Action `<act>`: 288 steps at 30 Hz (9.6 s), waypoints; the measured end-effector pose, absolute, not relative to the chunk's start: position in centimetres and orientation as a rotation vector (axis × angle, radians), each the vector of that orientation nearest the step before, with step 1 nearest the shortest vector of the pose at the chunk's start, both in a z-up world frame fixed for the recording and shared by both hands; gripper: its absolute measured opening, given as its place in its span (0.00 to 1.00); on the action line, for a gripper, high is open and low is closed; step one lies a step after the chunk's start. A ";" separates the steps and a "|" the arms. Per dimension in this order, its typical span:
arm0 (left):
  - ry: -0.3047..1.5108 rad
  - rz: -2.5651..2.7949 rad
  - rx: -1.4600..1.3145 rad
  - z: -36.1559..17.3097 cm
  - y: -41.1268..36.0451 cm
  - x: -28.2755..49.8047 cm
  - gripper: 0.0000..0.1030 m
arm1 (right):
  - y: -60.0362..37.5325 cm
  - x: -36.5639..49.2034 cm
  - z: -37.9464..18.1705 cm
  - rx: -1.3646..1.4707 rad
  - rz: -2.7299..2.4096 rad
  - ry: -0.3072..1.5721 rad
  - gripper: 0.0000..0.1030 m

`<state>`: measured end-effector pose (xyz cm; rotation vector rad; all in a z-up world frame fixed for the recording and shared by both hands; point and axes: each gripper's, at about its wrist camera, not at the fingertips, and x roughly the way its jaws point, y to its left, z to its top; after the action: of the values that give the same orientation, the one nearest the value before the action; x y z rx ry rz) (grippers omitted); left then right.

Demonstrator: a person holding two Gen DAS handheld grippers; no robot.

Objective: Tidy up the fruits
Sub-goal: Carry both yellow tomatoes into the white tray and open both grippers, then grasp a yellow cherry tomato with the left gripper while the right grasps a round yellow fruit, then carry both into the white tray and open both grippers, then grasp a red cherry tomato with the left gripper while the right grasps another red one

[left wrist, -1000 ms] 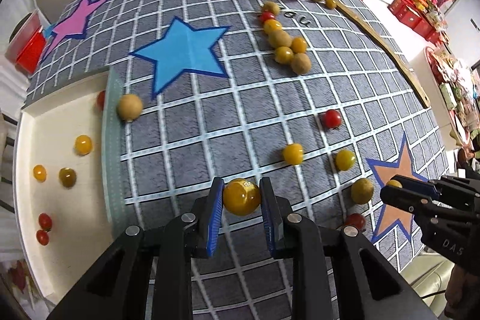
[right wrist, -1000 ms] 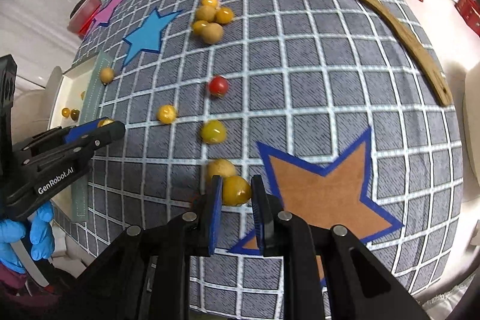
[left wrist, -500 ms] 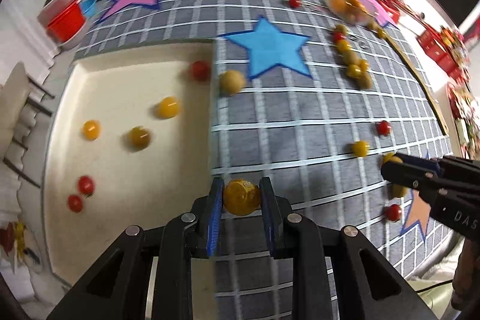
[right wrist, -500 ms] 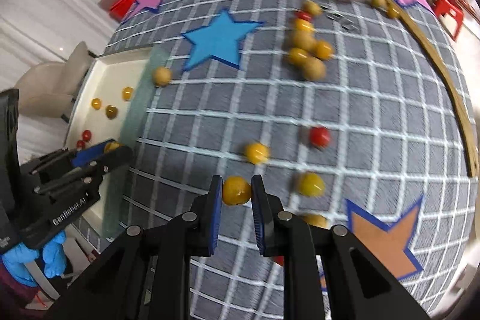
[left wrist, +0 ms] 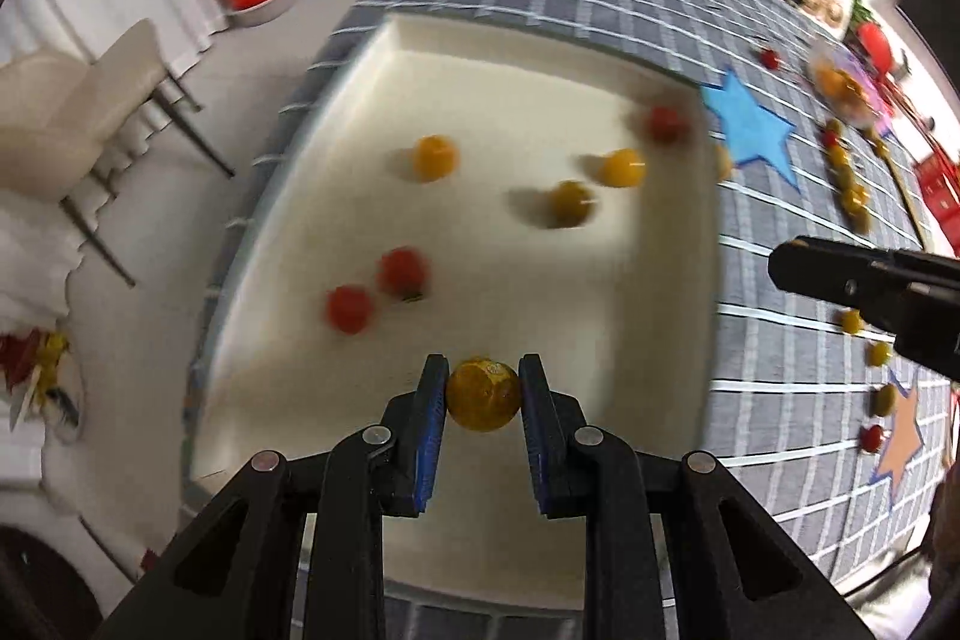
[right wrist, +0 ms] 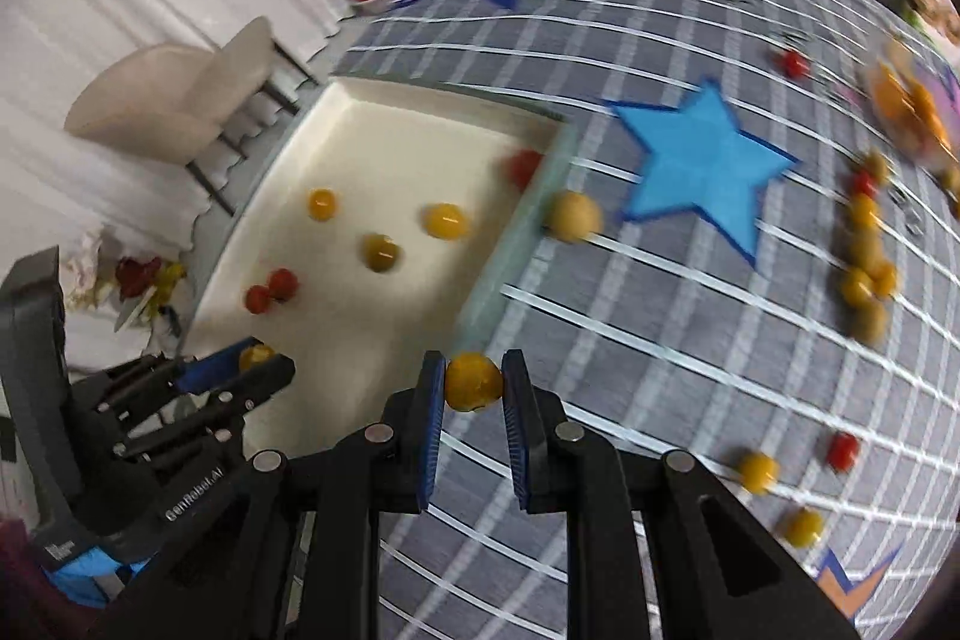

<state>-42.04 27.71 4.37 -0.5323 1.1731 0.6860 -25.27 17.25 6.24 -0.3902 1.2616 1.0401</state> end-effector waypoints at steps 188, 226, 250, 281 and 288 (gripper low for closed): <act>1.185 0.755 -0.486 1.9 29.0 -43.2 0.20 | 30.3 -28.6 1.1 -0.580 1.094 1.319 0.27; 1.155 0.525 -0.188 6.9 22.6 -34.6 0.77 | 12.7 -20.3 8.0 -0.218 0.818 1.246 0.78; 1.228 0.019 -0.071 3.4 9.4 -19.0 0.77 | -7.0 -25.0 2.3 -0.132 0.512 1.323 0.68; 1.254 -0.007 -0.093 2.7 9.2 -17.9 0.19 | -3.6 -21.6 1.7 0.001 0.566 1.327 0.23; 1.234 0.044 -0.148 3.8 11.3 -19.9 0.19 | -5.3 -19.9 1.9 0.026 0.548 1.348 0.23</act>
<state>-19.88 11.27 3.82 -0.1476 1.2339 0.0440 -19.87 -5.34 1.92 0.0261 1.3479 0.5483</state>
